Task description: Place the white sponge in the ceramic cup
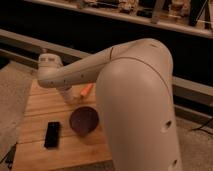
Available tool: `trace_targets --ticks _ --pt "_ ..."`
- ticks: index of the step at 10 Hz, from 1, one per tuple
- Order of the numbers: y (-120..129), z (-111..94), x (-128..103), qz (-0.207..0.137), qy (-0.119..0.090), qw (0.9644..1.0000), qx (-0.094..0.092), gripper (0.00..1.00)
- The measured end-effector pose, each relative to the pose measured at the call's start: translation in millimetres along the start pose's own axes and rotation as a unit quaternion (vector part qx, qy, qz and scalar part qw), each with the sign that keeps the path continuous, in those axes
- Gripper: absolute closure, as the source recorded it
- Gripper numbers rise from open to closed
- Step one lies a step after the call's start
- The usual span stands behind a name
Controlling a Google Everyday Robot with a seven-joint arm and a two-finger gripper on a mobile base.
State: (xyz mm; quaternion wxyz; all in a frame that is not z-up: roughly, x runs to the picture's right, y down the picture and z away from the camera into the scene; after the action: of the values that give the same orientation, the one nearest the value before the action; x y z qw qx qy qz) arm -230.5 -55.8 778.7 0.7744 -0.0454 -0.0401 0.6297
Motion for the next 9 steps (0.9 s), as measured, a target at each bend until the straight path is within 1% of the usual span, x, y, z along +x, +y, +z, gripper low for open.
trace_targets --ticks 5,9 --pt "-0.1 0.1 0.4 -0.001 0.0 1.0 0.0 0.94" --pt "-3.7 -5.1 7.7 -0.015 -0.001 0.9999 0.007 0.94"
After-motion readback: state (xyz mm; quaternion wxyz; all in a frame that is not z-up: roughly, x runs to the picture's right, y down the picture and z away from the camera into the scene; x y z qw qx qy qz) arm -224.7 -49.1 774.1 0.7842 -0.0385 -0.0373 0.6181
